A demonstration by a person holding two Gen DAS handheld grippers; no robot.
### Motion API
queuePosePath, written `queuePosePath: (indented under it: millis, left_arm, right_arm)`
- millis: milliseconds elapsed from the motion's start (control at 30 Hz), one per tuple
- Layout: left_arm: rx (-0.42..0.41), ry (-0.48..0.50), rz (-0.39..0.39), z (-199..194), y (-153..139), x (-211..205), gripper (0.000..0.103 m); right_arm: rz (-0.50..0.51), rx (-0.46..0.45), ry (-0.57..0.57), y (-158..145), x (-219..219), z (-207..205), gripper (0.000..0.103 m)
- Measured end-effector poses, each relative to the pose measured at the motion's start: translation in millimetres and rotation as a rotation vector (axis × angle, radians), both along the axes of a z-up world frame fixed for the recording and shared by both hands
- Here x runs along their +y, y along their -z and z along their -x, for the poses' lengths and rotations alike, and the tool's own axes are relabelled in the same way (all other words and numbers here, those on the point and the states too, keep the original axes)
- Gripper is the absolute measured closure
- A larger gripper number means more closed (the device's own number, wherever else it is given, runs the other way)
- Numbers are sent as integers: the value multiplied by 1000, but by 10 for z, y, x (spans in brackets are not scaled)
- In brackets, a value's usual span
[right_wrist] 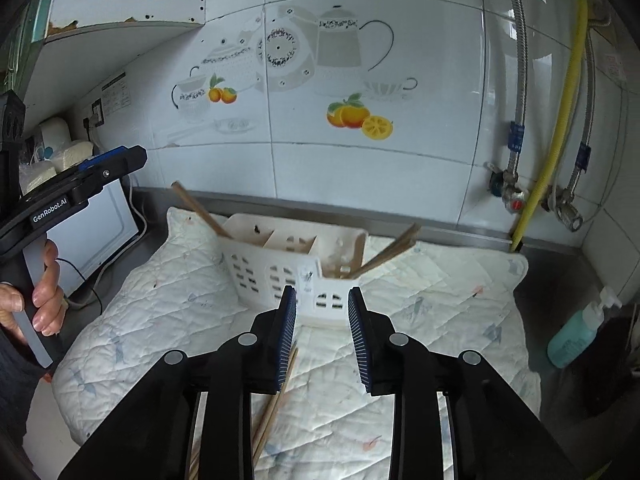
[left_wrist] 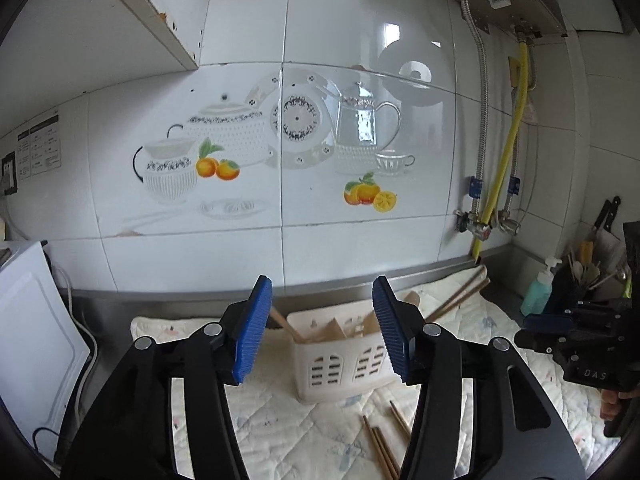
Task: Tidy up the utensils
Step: 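Move both tools back down toward the remaining chopsticks on the mat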
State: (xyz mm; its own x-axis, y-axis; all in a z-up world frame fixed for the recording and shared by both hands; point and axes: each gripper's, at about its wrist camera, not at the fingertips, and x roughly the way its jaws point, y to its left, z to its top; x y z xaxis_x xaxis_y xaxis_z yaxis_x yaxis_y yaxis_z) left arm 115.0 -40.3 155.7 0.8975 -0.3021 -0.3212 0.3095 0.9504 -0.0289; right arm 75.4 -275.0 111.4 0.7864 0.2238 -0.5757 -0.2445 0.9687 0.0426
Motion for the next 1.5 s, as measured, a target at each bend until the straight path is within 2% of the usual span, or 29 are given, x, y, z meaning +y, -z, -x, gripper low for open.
queuePosePath:
  millis: [267, 333, 500, 600, 867, 1167, 1367, 1500]
  left_arm:
    - [115, -39, -5, 406, 507, 210, 39]
    - [146, -49, 1, 477, 629, 258, 34]
    - [203, -71, 13, 620, 884, 349, 31]
    - [220, -80, 45, 691, 1003, 413, 31]
    - [258, -88, 54, 786, 1184, 477, 30]
    - [313, -83, 36, 825, 1374, 450, 30]
    - [357, -39, 0, 908, 1577, 353, 30]
    - [403, 18, -9, 963, 1713, 250, 31]
  right_arm:
    - [-25, 99, 19, 819, 160, 619, 76]
    - [-43, 137, 18, 1014, 204, 744, 76]
    - [-66, 217, 11, 1411, 336, 1000, 76]
    - [-35, 230, 17, 1565, 431, 1092, 77]
    - [-16, 271, 37, 1794, 452, 1078, 83]
    - [-2, 247, 84, 1779, 374, 1058, 86]
    - [-7, 242, 92, 1816, 415, 929, 86]
    - [4, 230, 96, 1828, 425, 856, 95]
